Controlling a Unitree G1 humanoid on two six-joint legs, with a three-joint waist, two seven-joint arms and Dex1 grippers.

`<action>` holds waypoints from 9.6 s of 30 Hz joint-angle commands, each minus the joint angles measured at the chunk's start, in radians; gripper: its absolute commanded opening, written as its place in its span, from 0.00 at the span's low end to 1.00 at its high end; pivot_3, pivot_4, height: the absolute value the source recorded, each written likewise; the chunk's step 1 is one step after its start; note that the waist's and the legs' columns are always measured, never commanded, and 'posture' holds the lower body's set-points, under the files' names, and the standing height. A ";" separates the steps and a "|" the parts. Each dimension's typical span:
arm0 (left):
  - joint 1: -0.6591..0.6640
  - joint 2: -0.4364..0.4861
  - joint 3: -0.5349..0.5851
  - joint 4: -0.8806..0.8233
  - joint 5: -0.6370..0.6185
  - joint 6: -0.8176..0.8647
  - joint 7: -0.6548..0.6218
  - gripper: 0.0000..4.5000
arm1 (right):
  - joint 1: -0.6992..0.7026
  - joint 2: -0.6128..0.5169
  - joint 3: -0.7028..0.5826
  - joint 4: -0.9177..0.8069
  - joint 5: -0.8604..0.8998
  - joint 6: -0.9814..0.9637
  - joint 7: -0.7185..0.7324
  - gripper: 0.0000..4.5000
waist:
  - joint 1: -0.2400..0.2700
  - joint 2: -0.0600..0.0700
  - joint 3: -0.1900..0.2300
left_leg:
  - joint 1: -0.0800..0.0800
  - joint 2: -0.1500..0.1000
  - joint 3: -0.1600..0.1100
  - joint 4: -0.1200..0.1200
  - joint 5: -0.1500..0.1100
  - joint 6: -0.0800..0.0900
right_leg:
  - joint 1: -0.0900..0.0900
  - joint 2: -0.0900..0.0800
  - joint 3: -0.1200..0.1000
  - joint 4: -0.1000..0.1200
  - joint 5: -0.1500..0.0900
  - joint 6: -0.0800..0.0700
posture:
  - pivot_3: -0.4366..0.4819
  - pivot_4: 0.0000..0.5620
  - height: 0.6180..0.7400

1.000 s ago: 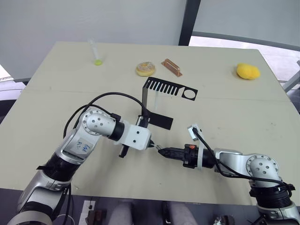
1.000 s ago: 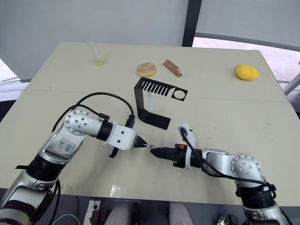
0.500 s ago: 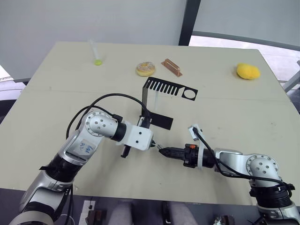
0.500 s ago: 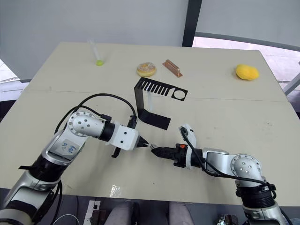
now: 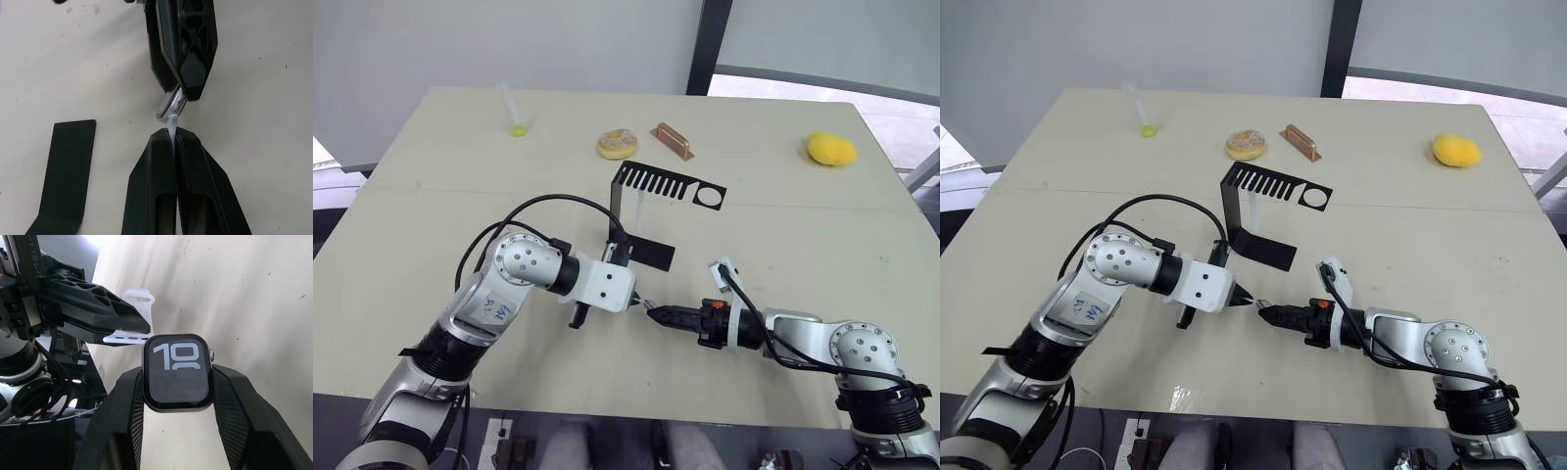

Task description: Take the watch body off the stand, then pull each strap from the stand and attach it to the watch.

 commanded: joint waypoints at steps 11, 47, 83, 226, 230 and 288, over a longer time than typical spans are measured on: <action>0.006 -0.048 -0.060 -0.034 0.030 -0.001 0.037 0.00 | -0.020 0.045 0.023 -0.076 0.088 0.002 0.053 0.34 | 0.000 0.000 0.000 | 0.000 0.000 0.000 0.000 0.000 0.000 | 0.000 0.000 0.000 0.000 0.000 0.000 | 0.48 0.27 1.00; 0.006 -0.080 -0.074 -0.018 0.062 0.007 0.066 0.00 | -0.012 0.039 0.024 -0.086 0.093 0.000 0.044 0.34 | 0.000 0.000 0.000 | 0.000 0.000 0.000 0.000 0.000 0.000 | 0.000 0.000 0.000 0.000 0.000 0.000 | 0.48 0.27 1.00; 0.012 -0.033 0.029 -0.118 -0.022 0.004 0.056 0.00 | -0.018 0.016 0.041 -0.028 0.069 0.013 -0.051 0.34 | 0.000 0.000 0.000 | 0.000 0.000 0.000 0.000 0.000 0.000 | 0.000 0.000 0.000 -0.001 0.000 0.000 | 0.48 0.27 1.00; 0.740 0.201 0.947 0.418 -0.586 -0.346 0.083 1.00 | 0.408 -0.250 -0.523 0.436 -1.144 -1.282 1.080 0.99 | -0.005 -0.001 0.001 | 0.009 0.001 0.005 0.000 -0.004 -0.003 | 0.004 -0.002 0.000 0.003 0.000 -0.001 | 0.48 0.27 1.00; 0.712 0.180 0.915 0.364 -0.579 -0.334 0.121 1.00 | 0.362 -0.196 -0.464 0.341 -1.103 -1.178 1.045 0.99 | -0.006 -0.001 0.001 | 0.009 0.001 0.004 0.000 -0.004 -0.003 | 0.004 -0.002 0.000 0.004 0.000 -0.001 | 0.48 0.27 1.00; 0.193 -0.508 0.165 0.080 -0.115 0.098 1.051 0.71 | -0.320 0.316 0.143 0.800 -1.485 -1.125 0.812 0.00 | -0.022 -0.001 0.001 | 0.008 0.001 0.003 0.005 0.000 -0.011 | 0.003 0.002 -0.001 0.013 0.000 0.000 | 0.48 0.27 1.00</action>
